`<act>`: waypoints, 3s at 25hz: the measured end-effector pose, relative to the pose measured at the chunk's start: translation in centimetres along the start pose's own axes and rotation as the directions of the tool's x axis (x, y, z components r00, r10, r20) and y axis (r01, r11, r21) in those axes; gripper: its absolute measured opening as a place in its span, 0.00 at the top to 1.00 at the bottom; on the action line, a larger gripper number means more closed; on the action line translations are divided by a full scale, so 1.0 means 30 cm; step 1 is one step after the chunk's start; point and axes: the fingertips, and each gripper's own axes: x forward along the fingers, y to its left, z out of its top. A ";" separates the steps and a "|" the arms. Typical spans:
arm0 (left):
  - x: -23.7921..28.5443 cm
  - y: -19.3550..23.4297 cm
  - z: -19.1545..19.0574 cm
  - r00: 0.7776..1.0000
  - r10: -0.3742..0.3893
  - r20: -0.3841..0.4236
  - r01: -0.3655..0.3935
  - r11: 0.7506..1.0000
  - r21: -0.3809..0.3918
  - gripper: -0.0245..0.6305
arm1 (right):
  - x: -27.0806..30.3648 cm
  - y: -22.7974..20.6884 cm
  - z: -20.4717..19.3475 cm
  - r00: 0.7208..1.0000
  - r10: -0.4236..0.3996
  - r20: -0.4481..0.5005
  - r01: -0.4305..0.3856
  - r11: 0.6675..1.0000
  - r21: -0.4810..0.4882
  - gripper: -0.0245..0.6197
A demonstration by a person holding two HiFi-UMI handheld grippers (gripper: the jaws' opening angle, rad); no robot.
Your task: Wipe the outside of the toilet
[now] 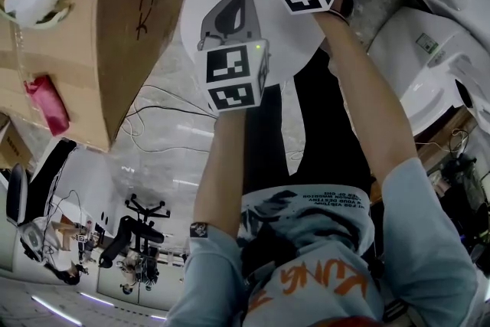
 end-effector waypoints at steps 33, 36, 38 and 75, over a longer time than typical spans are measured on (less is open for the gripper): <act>0.097 -0.347 -0.024 0.993 -0.101 -0.060 0.106 0.990 0.095 0.93 | -0.173 -0.199 -0.438 0.996 -0.020 -0.092 0.025 0.999 0.046 0.89; 0.104 -0.369 -0.031 0.992 -0.103 -0.069 0.110 0.989 0.103 0.93 | -0.188 -0.217 -0.477 0.995 -0.020 -0.099 0.027 0.998 0.064 0.89; 0.111 -0.391 -0.029 0.991 -0.108 -0.075 0.116 0.987 0.112 0.93 | -0.198 -0.232 -0.502 0.995 -0.020 -0.102 0.028 0.996 0.080 0.89; -0.697 -0.373 0.690 0.909 -0.124 0.397 0.064 0.985 0.161 0.93 | -1.284 -0.439 0.081 0.878 -0.344 0.334 0.017 0.718 0.696 0.88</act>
